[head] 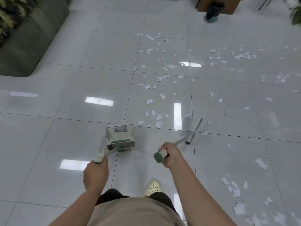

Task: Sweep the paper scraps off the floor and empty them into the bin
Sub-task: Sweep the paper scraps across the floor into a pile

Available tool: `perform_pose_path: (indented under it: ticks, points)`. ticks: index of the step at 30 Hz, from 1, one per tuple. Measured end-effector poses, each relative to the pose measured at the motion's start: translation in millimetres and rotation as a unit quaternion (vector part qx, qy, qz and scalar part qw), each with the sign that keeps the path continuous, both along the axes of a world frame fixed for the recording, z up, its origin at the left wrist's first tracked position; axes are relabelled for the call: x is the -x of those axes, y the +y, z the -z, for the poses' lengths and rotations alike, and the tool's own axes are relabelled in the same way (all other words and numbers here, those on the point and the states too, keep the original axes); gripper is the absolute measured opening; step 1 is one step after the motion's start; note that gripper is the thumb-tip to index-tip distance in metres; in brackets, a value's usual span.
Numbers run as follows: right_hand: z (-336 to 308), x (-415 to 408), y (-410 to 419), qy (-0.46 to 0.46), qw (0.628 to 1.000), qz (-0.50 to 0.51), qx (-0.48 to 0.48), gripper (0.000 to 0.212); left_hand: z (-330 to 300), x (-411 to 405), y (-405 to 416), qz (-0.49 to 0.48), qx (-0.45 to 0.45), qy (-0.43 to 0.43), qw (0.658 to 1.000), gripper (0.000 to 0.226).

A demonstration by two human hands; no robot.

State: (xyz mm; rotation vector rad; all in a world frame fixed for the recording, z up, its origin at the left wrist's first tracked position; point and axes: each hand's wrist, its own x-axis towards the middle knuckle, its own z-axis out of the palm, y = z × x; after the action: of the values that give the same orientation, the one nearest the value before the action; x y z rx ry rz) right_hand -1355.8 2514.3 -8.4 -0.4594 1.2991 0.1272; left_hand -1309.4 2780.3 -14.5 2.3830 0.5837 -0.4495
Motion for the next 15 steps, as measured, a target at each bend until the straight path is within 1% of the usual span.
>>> perform_pose_path:
  ticks: [2,4,9,12,15]
  points:
    - [-3.3,-15.1,12.1,-0.031,0.998,0.009,-0.047,0.026,-1.3,-7.5,-3.0,-0.005,-0.005,-0.006,1.000,0.056]
    - [-4.9,-31.0,22.4,-0.058,0.993,0.009,-0.100,0.024,-2.9,-17.9,-4.0,-0.013,-0.006,-0.011,1.000,0.058]
    - [-1.1,-83.5,46.0,-0.104,0.971,-0.028,-0.212,0.026,-2.7,-55.8,-2.2,-0.018,-0.010,-0.006,1.000,0.052]
    - [-2.3,-118.5,53.4,-0.116,0.961,-0.025,-0.251,0.029,2.5,-90.6,6.1,-0.040,-0.002,0.006,0.999,0.049]
    - [11.8,-135.8,45.2,-0.123,0.959,0.013,-0.256,0.028,3.5,-127.2,12.2,-0.048,0.005,0.020,0.999,0.050]
